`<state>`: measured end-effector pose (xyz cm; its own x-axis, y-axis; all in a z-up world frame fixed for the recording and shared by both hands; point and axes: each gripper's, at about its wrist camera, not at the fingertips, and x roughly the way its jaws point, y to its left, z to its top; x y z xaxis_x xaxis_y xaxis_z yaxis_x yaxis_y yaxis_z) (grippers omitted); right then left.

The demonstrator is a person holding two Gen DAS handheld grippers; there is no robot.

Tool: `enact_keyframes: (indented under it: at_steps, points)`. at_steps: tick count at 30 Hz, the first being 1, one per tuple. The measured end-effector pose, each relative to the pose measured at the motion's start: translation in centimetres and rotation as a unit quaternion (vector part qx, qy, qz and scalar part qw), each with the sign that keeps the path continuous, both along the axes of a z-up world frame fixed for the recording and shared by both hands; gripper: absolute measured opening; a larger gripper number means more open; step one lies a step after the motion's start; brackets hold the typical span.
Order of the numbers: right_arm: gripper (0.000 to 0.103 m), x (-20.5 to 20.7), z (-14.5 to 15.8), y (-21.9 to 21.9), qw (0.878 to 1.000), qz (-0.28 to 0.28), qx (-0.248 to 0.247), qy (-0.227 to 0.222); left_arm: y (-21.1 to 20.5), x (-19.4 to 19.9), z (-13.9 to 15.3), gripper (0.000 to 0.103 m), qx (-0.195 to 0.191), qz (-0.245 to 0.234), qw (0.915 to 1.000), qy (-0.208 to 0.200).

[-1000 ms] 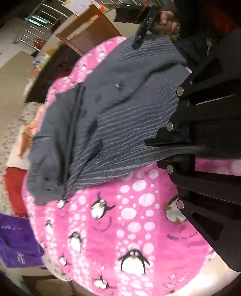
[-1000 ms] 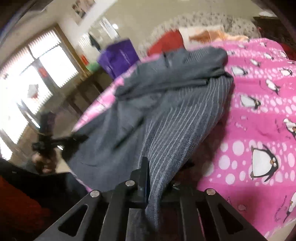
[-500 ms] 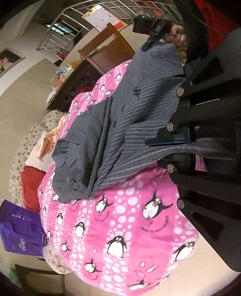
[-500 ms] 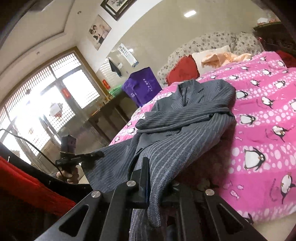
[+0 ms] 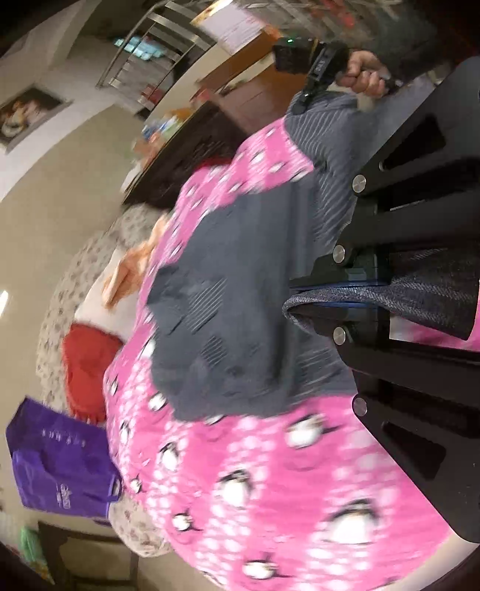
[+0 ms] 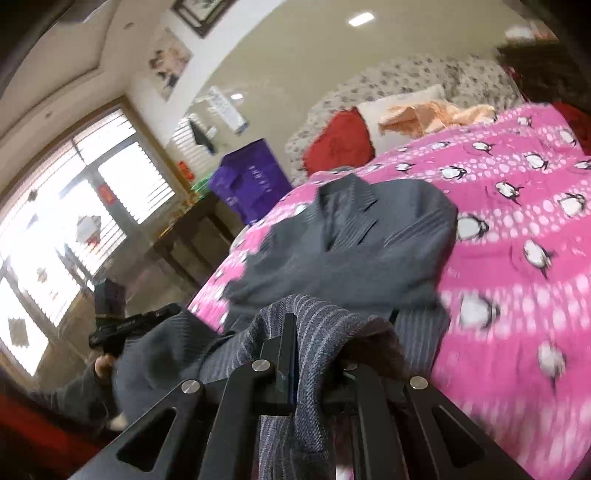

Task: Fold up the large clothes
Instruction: 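Lift the hem and fold it up toward the collar with both tools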

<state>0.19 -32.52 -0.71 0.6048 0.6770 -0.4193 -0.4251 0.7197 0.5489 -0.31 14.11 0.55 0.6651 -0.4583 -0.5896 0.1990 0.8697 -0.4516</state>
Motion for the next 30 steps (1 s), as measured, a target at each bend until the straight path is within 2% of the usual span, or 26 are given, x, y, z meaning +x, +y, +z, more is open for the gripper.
enact_keyframes:
  at_steps: [3,7,10,13,17,20,21,22,23,25,27,30]
  points:
    - [0.006,6.5,-0.8,-0.8,0.999,-0.026,0.019,0.034,1.9,5.3,-0.9,0.004,-0.016,0.054,0.9981,0.025]
    - [0.006,13.5,-1.7,-0.5,0.996,-0.055,0.021,0.063,3.8,11.3,-2.0,0.004,-0.02,0.101,0.9936,0.046]
    - [0.006,18.2,-2.8,0.4,0.993,-0.072,0.015,0.087,3.8,16.6,-3.1,0.004,0.012,0.108,0.9923,0.06]
    - [0.006,21.2,-3.6,0.8,0.99,-0.094,0.013,0.107,2.7,20.1,-3.4,0.004,0.046,0.098,0.9923,0.059]
    - [0.006,24.0,-5.0,0.1,0.981,-0.129,0.021,0.143,0.7,24.2,-3.1,0.004,0.094,0.065,0.9919,0.054]
    - [0.013,25.1,-6.4,-0.7,0.969,-0.146,0.066,0.187,-1.6,27.1,-3.8,0.004,0.153,0.038,0.9856,0.06]
    - [0.024,25.3,-6.8,-1.0,0.964,-0.151,0.091,0.202,-2.3,28.1,-4.5,0.004,0.176,0.03,0.9811,0.074]
    - [0.04,25.3,-7.2,-1.5,0.957,-0.151,0.127,0.211,-2.6,28.6,-5.0,0.005,0.184,0.028,0.979,0.083]
    - [0.044,25.0,-7.2,-1.8,0.952,-0.152,0.156,0.214,-2.8,29.0,-5.6,0.005,0.19,0.024,0.9766,0.099]
    - [0.047,24.5,-6.6,-2.2,0.949,-0.149,0.175,0.217,-2.3,29.0,-6.0,0.005,0.179,0.028,0.9772,0.11]
    - [0.047,23.9,-5.3,-2.7,0.953,-0.143,0.175,0.203,-0.8,28.6,-5.8,0.007,0.147,0.033,0.9818,0.116]
    - [0.047,22.4,-3.0,-3.9,0.961,-0.137,0.167,0.173,0.8,27.5,-4.9,0.011,0.125,0.032,0.985,0.115]
